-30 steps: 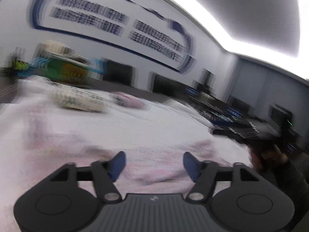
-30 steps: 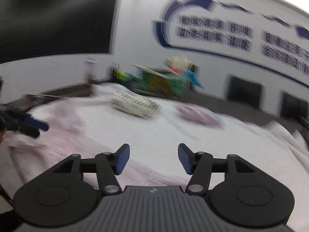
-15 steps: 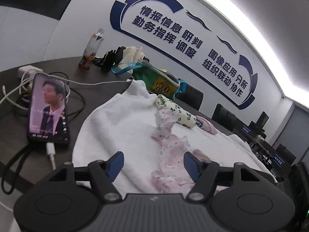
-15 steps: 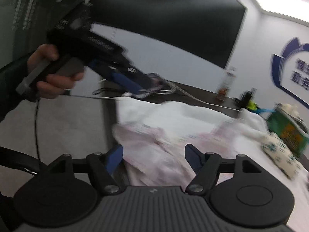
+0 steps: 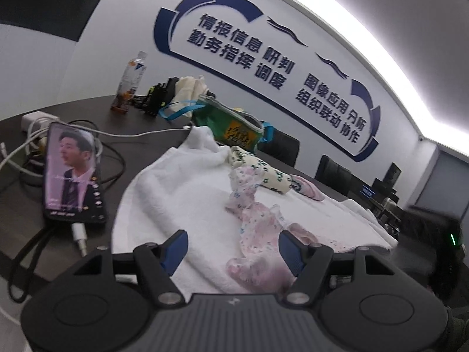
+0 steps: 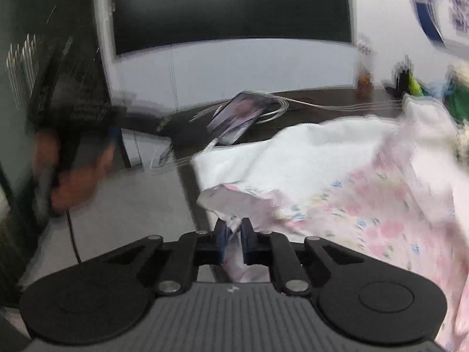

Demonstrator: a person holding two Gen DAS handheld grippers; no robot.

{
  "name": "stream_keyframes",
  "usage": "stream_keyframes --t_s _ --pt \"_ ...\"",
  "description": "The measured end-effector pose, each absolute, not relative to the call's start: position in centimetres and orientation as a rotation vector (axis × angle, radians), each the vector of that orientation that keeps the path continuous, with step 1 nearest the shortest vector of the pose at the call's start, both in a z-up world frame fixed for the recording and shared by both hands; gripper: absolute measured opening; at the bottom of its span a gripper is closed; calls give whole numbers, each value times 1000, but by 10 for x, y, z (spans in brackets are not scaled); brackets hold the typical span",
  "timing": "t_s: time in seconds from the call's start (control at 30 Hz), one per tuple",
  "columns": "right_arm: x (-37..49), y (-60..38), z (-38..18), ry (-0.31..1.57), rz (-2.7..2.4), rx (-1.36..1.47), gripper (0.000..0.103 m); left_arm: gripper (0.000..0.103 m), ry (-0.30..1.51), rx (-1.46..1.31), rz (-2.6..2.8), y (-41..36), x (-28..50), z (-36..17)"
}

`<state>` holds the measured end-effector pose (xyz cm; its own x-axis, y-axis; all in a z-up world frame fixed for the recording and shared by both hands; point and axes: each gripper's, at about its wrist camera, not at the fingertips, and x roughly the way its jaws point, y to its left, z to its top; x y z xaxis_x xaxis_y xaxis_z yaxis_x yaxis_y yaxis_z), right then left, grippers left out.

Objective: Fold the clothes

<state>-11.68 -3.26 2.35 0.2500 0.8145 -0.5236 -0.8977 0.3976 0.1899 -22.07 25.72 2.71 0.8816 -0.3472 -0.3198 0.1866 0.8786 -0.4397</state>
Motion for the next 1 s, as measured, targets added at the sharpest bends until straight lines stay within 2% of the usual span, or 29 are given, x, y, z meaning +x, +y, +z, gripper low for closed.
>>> stream_keyframes --t_s 0.17,0.23,0.3,0.37,0.53,0.6,0.63,0.67,0.7,0.73,0.77,0.87,0.93,0.97,1.0 --pt "-46 -76 22 743 907 166 8 67 506 -396 -279 229 -181 22" --pt "-34 -80 16 752 783 131 15 67 562 -379 -252 213 -162 18" --pt "-31 -82 19 730 740 86 34 67 594 -345 -246 197 -147 16" --pt "-33 -87 30 654 730 80 43 68 612 -309 -251 183 -138 13" --pt "-20 -95 65 564 716 44 47 68 637 -220 -224 156 -121 7" --pt "-3 -86 79 565 725 17 59 66 638 -192 -208 150 -119 6" --pt "10 -78 85 579 741 4 62 63 638 -181 -198 148 -118 6" --pt "23 -68 88 603 760 -7 68 46 637 -170 -188 146 -117 6" --pt "37 -57 90 629 778 -18 69 36 637 -168 -172 145 -116 6" --pt "52 -44 89 659 794 -27 69 14 637 -170 -153 145 -115 7" --pt "67 -32 87 693 807 -29 69 12 638 -172 -134 144 -115 7" --pt "107 0 72 824 834 10 67 12 634 -241 -96 149 -115 7" --pt "118 17 57 889 843 -2 34 12 630 -270 -67 150 -116 5" --pt "120 20 49 924 836 10 2 12 626 -284 -56 151 -117 5" --pt "117 17 44 941 819 40 1 12 622 -300 -47 151 -118 5"
